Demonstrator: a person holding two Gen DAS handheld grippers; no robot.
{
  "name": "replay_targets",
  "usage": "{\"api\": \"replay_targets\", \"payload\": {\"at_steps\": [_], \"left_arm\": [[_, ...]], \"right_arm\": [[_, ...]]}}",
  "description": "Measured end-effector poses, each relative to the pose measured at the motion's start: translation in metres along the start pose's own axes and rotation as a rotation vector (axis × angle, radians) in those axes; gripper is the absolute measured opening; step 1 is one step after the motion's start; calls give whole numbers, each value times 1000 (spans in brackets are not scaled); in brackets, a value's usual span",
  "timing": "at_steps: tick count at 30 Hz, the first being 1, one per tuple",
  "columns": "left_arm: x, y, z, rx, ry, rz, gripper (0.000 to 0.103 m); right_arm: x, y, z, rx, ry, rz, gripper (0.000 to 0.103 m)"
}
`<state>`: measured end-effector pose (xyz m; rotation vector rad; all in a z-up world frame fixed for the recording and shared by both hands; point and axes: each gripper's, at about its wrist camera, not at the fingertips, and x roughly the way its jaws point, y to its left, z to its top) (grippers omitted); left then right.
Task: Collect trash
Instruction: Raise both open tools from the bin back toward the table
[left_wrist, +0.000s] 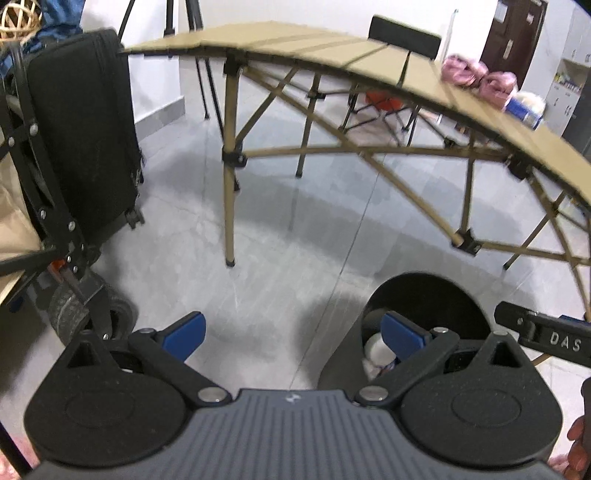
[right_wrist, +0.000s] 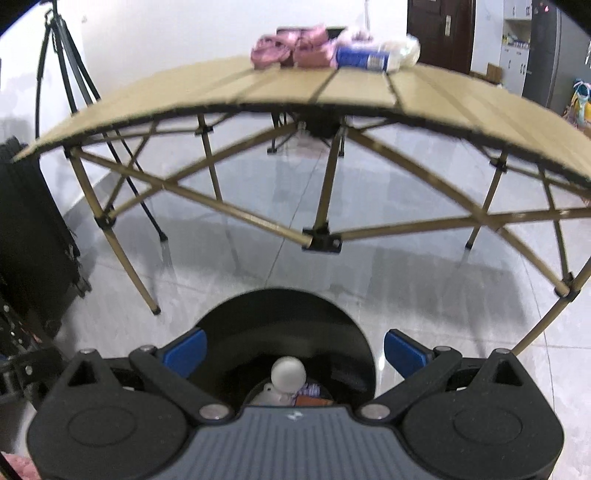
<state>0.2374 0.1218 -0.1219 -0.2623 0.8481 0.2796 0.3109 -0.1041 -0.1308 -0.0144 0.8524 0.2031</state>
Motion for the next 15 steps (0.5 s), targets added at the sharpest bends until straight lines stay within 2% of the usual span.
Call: {"api": "replay_targets", "payload": {"at_steps": [6,15], "left_arm": [[-29,-19,12,10,-80,-55,103],[-62,-58,34,45,-197,-121,103]], "right_arm": [[-40,-14,10,19,-114,37,103],[-93,-42,32,34,-353,36,103]]}}
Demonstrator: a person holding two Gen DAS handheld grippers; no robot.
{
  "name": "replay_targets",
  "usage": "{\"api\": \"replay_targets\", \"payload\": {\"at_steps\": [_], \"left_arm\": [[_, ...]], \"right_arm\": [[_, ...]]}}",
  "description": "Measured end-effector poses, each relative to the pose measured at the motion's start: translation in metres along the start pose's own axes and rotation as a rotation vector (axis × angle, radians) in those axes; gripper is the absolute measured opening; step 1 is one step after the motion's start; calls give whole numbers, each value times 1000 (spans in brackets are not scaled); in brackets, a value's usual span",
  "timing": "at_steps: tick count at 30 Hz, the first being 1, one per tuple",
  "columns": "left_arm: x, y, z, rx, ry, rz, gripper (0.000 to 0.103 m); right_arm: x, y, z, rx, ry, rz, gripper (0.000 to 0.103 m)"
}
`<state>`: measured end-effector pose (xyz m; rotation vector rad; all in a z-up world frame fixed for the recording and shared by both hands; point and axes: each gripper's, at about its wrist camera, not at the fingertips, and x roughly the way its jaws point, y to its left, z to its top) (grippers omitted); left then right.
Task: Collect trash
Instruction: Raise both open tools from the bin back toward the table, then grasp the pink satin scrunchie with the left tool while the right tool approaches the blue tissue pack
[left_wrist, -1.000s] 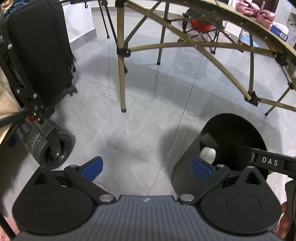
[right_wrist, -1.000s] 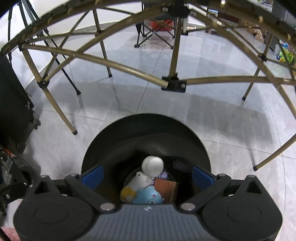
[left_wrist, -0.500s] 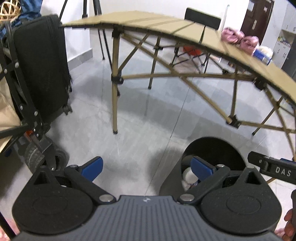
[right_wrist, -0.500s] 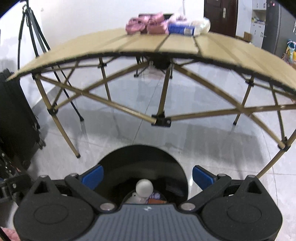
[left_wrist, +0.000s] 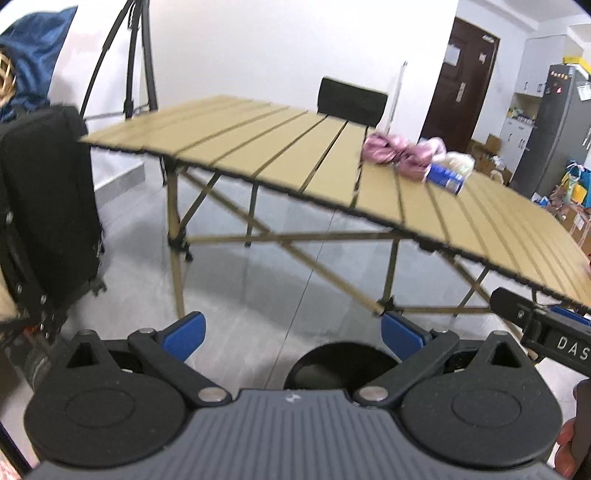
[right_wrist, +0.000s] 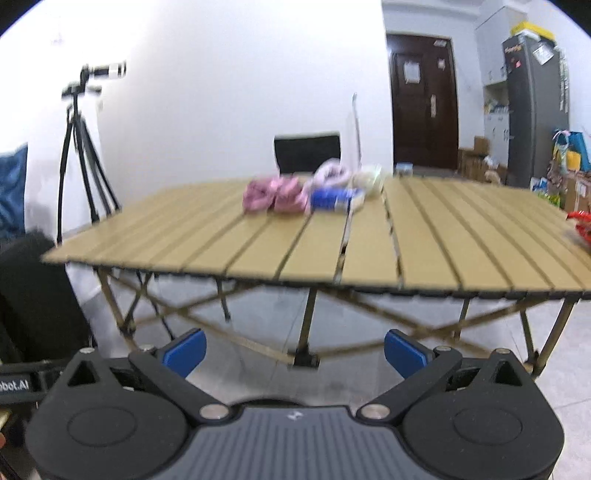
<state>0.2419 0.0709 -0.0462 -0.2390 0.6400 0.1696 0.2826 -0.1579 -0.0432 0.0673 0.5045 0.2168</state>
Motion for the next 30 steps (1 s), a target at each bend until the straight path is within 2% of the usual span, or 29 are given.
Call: {"api": "replay_targets", "payload": {"at_steps": [4,14,22,30], "left_arm": [[-4,-16,13,13,-42,-12,103],[2,-59,53,30,-140,-39,103],[20,-91,91,23,-205,-55,103],[48,-104,116,31,-226,-61,103]], "right_arm": [[-5,-8,20,4,-69,15,103],[-1,-28,72,-14,-221,-24,103],[18,-54,102,4,-289,-68,103],[52,-76,128,-5,-298,-101,103]]}}
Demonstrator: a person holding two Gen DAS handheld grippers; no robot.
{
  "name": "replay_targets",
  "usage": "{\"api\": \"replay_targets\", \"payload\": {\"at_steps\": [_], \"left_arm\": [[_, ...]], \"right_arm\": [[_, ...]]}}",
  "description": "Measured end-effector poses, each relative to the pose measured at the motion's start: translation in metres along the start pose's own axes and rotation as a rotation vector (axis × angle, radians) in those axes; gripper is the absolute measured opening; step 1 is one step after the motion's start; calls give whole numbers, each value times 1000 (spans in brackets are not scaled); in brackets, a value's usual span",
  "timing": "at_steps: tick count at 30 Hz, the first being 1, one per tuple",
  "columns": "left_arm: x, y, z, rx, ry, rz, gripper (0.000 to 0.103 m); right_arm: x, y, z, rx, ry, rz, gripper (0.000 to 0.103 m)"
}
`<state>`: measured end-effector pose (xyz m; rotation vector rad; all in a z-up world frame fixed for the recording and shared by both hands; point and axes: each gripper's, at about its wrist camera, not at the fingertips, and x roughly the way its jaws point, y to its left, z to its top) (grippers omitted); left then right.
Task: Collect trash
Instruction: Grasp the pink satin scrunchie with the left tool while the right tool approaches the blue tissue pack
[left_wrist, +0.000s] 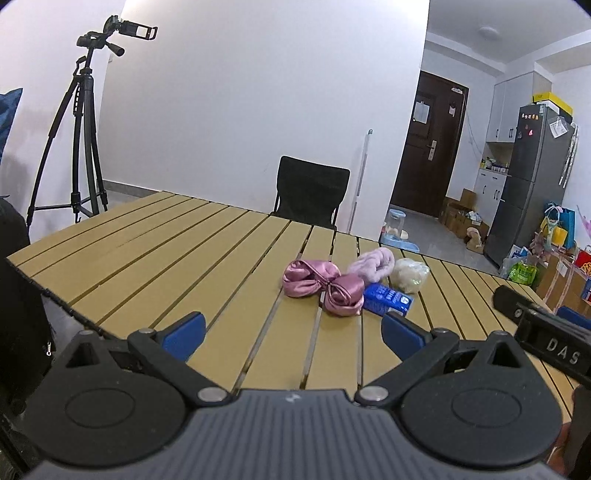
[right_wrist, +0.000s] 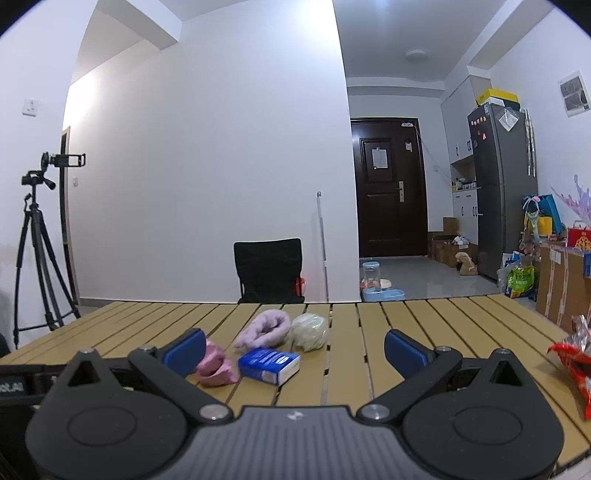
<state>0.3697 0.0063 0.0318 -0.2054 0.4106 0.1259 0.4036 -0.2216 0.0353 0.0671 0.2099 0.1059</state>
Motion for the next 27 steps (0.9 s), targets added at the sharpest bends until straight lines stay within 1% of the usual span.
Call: {"api": "replay_targets", "payload": {"at_steps": [3,10,17,24,27], "left_arm": [[20,3,6,-6,26,-8,103],[61,-2,13,13,68,19,103],[101,-18,13,49,114,-19,103],[144,-40,10,77,124,-45,103],[165,-49,11,87,125,-33,103]], "right_arm": [[17,-8,4,0,1,-17,103],[60,-23,10,38,25,-25,103],[103,-30,8,100,65,-11,103],[133,-39,-3,165,105,-32,103],[143,-47,-6,193,116,-39,103]]}}
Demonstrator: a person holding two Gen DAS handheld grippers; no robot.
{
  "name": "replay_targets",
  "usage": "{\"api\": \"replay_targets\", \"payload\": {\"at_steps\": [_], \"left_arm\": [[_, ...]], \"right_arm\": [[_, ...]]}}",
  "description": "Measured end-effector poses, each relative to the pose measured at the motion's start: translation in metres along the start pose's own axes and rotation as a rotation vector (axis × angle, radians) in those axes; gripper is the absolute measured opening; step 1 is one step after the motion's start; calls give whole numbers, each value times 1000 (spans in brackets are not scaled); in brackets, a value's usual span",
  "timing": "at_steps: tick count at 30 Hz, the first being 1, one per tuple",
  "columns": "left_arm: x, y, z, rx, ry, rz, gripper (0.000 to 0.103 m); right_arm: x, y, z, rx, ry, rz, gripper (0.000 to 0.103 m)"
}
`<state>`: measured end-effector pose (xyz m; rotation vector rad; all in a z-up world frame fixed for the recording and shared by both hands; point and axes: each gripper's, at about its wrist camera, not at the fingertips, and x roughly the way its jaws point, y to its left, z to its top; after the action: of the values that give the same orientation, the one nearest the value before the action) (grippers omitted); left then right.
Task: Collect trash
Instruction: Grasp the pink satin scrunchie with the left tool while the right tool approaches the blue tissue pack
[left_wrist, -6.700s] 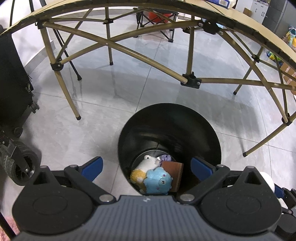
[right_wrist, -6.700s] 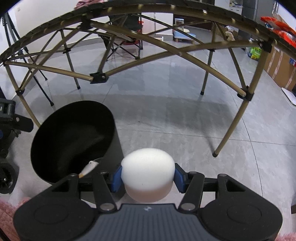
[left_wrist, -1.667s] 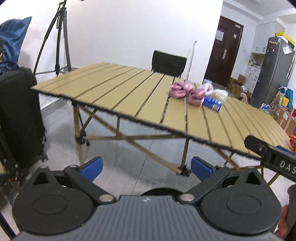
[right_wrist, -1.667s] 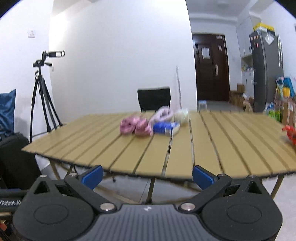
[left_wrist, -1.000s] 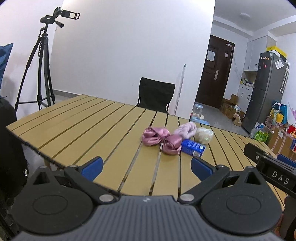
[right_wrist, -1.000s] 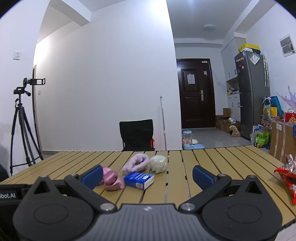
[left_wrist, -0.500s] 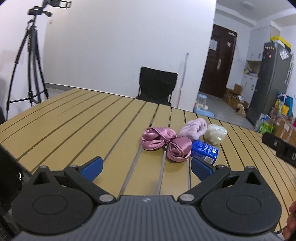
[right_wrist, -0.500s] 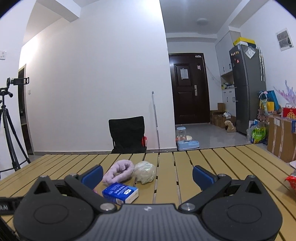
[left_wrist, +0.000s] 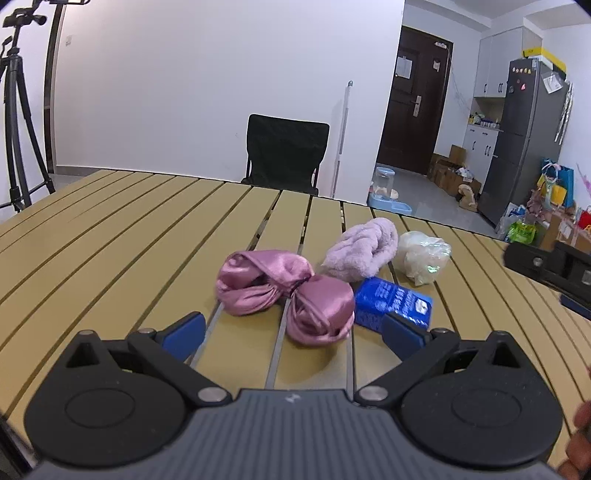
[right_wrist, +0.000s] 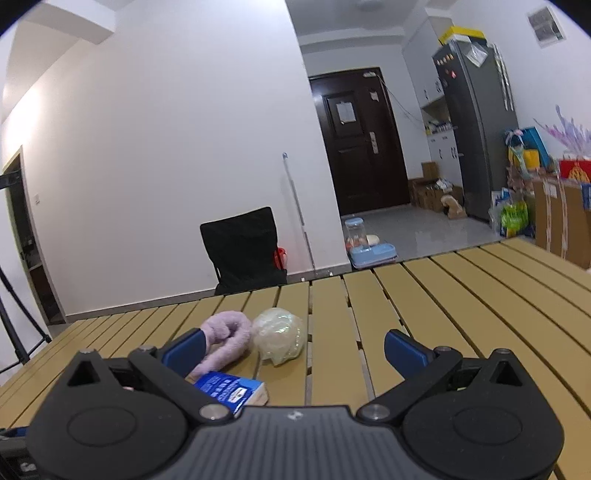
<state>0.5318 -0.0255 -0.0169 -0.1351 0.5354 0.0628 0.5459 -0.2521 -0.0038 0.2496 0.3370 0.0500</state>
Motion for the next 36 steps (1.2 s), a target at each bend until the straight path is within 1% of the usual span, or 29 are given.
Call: {"api": "replay_targets", "payload": {"at_steps": [4,6,8,11,12,13,14,16,17,19,23,27,30,34,36], "left_arm": [[30,-18,10,48,20,25,103],[47,-24,14,68,44,74,103],[61,-26,16,61,68,94,103],[76,-23,17,7,113,110,100],[77,-23,18,-5,112,116,94],[77,-22,18,-8,107,128,76],[77,-22,18,-11,111,134,65],[78,-13,16,-63,134,79,44],[78,-8,15,-87,141,48,37],[76,-1,13,-112,136,25,33],[65,7,7,-128,94,-12,32],[46,13,0,-103,24,-33,32],[36,11,0,-61,-33,-54,32],[26,17,2,-16,-64,-73,32],[23,24,3,-7,-64,-82,32]], "right_arm": [[13,-10,0,47,16,-15,103],[20,-12,0,50,27,-14,103],[23,-15,0,47,25,-28,103],[29,-19,-2,66,35,-32,103],[31,-19,-3,67,42,-32,103],[31,-19,-4,63,45,-33,103],[31,-18,-5,57,48,-34,103],[32,-17,-6,52,52,-34,103],[32,-17,-6,53,53,-34,103],[33,-17,-5,50,54,-37,103],[34,-14,-6,38,62,-31,103],[37,-7,-10,4,85,-19,103],[38,-1,-13,-38,110,-2,103],[38,14,-16,-102,123,14,103],[40,28,-17,-170,128,12,103]]}}
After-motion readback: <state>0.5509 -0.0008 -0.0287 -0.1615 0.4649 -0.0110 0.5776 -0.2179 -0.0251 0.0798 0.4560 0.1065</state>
